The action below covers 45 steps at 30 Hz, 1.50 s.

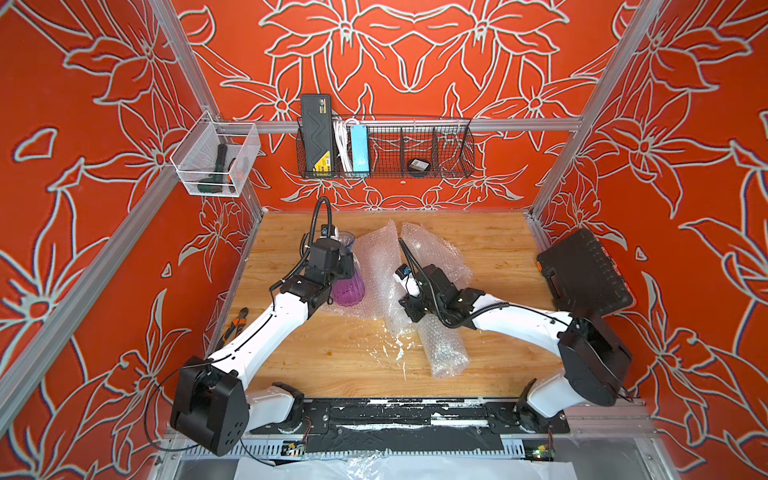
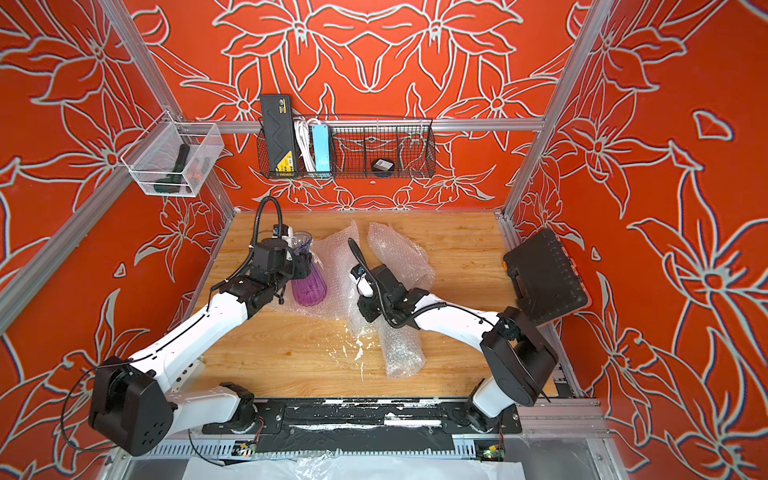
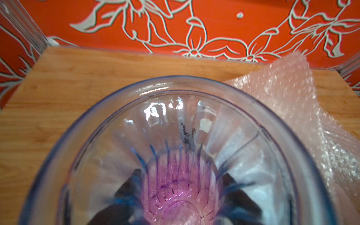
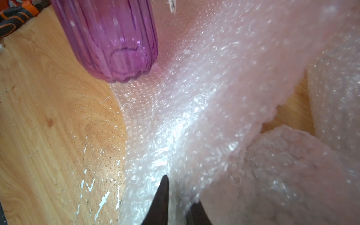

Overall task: Unwrap the vase from the bubble wrap
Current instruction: Pick up the vase from the bubble wrap, then place the vase at the center of the board.

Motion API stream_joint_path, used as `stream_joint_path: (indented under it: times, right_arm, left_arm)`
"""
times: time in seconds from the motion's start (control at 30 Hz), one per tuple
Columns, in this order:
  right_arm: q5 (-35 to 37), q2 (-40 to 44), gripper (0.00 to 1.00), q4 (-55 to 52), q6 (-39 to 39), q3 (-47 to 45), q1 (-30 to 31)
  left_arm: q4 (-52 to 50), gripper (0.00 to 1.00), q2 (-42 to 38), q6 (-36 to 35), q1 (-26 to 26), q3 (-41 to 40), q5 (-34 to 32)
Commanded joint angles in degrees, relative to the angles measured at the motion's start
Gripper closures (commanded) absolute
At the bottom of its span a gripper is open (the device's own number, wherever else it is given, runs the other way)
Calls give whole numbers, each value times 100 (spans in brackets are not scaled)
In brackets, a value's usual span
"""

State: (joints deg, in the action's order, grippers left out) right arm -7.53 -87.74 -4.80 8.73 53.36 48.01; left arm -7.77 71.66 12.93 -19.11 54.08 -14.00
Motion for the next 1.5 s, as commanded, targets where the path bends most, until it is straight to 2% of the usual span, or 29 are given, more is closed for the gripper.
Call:
stream_joint_path:
  times: [0.0, 0.2, 0.43, 0.73, 1.03, 1.23, 1.43, 1.47]
  right_arm:
    - [120, 336, 86, -217, -19, -164, -21]
    - [-57, 759, 89, -311, 19, -537, -24]
    - [-293, 1113, 91, -459, 37, -840, -20]
    - [-337, 1207, 93, -636, -1, -809, -7]
    - [-462, 1041, 94, -683, -1, -678, 3]
    - [-219, 1440, 95, -808, 32, -765, 0]
    - [-191, 1542, 94, -981, -55, -661, 0]
    - [-201, 1548, 94, -977, -64, -661, 4]
  left_arm:
    - [1320, 100, 45, -361, 13, 583, -514]
    - [2047, 100, 778, -703, 412, 1176, -712]
    - [2651, 100, 2029, -859, 1184, 2015, -415]
    - [3281, 100, 3336, -1093, 1548, 2645, -286]
    - [3803, 100, 3580, -1306, 1668, 2382, -236]
    - [4027, 100, 3534, -1350, 1780, 2117, -307]
    - [3941, 100, 3523, -1281, 1793, 1985, -106]
    - [3928, 94, 3502, -1252, 1790, 1924, -70]
